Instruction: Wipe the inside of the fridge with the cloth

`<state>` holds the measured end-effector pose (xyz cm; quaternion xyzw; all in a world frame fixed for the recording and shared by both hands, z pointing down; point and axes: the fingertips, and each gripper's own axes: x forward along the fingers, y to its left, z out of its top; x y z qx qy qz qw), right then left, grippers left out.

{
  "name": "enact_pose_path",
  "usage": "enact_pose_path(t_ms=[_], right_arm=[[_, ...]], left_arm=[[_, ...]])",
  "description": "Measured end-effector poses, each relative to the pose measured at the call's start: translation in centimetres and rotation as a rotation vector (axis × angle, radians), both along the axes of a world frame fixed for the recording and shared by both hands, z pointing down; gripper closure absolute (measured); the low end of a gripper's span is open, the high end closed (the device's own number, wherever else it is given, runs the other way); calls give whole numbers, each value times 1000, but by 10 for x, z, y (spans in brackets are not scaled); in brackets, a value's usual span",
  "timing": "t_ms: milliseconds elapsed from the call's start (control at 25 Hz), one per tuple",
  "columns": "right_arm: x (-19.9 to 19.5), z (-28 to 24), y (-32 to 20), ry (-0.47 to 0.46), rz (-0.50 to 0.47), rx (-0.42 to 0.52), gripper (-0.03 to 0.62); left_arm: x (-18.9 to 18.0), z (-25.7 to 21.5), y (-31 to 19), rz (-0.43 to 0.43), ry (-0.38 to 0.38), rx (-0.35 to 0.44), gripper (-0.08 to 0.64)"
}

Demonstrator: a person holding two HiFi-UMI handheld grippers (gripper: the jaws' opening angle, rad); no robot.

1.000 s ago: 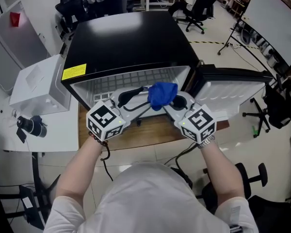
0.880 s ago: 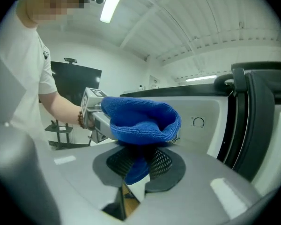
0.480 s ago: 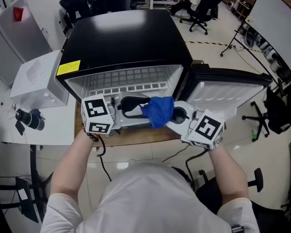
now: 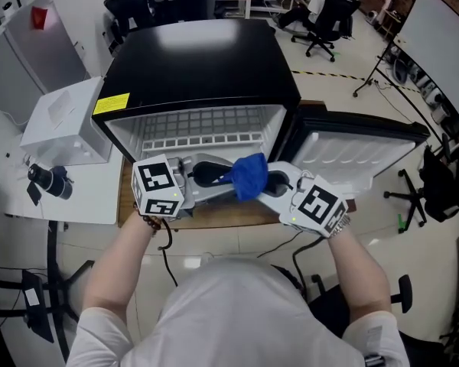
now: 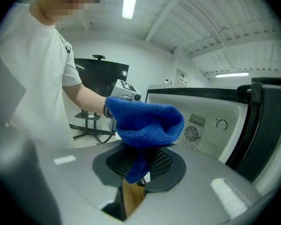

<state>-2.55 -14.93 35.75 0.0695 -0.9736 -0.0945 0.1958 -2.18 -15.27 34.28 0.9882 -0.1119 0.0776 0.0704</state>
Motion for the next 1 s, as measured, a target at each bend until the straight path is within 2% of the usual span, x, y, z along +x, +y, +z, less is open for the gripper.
enact_pose_path(t_ms=[160,320,600,680,760,880,1000], right_arm=[[-9,-1,-14,-51,112,-7,520],[10,3,-31,-55,215,-22,505],[29,9,-49,-64,377,-38,505],[38,6,-56,-82,440,-46,526],[45,4,-61,-101,492,-49,590],[52,0,-64,-133,539,-54,591],[53,-1,-63,-146,543,-61,591]], left_arm=[[-9,1,-12,-99,-14,50,462],[-2,-2,-32,-219,8,78,465],[-14,-1,-72,-424,52,106,466],[-12,1,-83,-474,58,112,466],[-8,4,-95,-518,66,115,466],[-1,8,-109,-564,84,111,466],[6,13,-121,-597,91,106,466]])
